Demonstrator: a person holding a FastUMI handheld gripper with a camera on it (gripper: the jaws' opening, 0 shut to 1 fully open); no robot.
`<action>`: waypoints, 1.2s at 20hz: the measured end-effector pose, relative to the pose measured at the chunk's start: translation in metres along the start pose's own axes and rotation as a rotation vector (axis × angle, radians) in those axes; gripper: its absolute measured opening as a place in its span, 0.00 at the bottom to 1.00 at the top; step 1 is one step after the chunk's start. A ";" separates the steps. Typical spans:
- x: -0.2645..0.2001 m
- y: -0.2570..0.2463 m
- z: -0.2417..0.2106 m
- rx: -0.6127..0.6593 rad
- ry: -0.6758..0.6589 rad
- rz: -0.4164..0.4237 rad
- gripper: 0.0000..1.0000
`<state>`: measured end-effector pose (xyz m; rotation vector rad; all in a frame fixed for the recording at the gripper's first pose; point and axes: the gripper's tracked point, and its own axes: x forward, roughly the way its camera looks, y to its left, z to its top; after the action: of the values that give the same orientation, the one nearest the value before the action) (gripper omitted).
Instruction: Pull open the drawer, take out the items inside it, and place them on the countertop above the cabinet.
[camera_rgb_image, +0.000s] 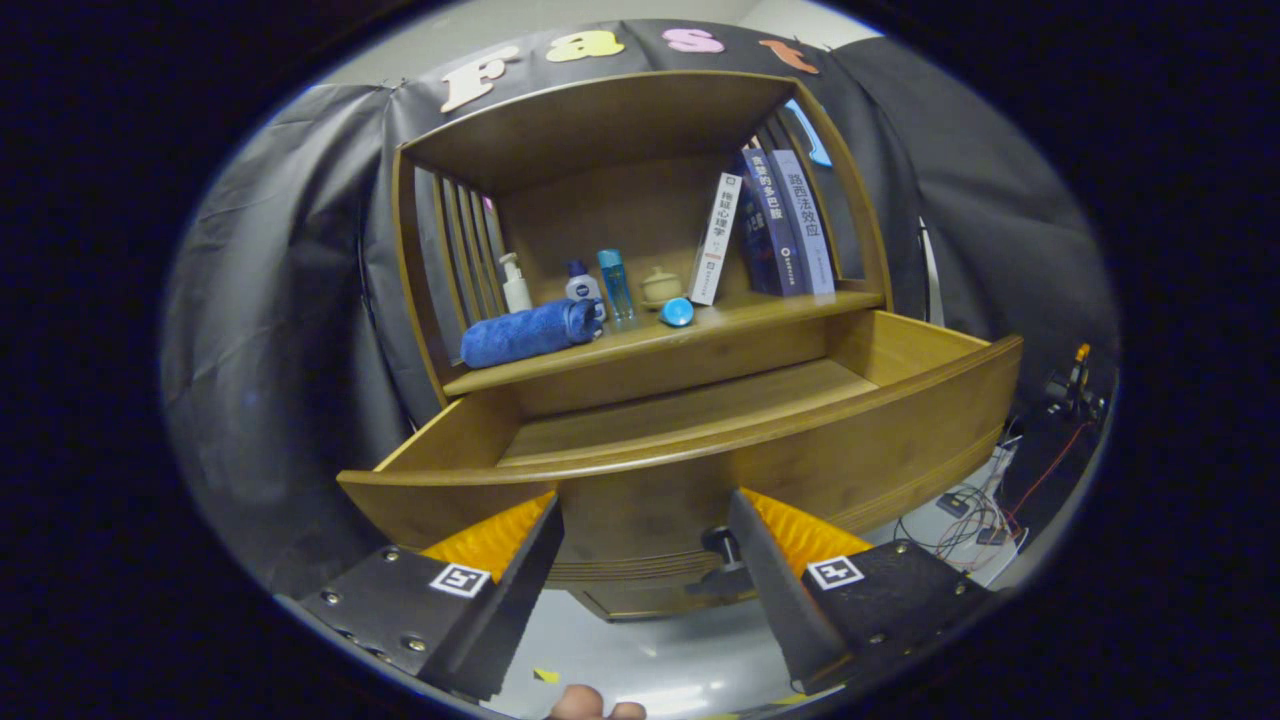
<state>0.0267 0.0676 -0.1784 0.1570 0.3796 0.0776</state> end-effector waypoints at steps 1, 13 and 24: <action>0.000 0.000 0.000 0.000 0.000 0.001 0.99; 0.013 -0.003 0.010 0.000 -0.010 0.021 0.99; 0.053 0.001 0.022 -0.007 -0.003 0.016 0.99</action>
<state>0.0838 0.0710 -0.1771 0.1532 0.3754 0.0941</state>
